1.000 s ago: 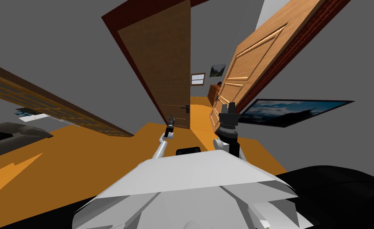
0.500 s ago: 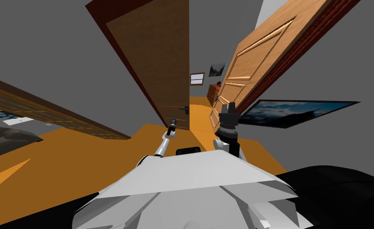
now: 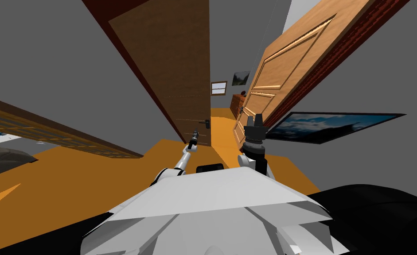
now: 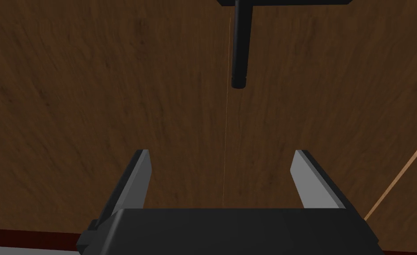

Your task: Push the door open

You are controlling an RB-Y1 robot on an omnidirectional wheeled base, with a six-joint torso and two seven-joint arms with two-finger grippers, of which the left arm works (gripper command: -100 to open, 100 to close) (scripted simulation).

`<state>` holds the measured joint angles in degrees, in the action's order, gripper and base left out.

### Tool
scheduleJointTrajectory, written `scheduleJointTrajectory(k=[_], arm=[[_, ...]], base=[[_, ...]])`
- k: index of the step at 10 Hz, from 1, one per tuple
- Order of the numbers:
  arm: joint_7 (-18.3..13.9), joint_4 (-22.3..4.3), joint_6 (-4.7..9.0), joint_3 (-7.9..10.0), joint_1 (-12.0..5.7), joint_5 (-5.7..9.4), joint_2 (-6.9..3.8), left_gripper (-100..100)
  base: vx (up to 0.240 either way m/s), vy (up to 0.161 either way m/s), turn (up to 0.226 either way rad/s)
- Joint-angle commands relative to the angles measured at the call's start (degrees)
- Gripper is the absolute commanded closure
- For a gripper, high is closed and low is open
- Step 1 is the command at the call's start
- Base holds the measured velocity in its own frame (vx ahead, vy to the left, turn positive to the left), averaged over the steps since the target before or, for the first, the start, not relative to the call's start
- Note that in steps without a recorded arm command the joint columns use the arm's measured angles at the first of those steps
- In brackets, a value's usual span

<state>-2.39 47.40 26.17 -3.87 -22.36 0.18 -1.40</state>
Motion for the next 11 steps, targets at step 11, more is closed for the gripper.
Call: scheduleJointTrajectory(k=[11], arm=[[-1.4,-11.6,0.94,-0.53,-7.24,-0.45,2.21,-100]], base=[[0.065,-0.007,-0.018]])
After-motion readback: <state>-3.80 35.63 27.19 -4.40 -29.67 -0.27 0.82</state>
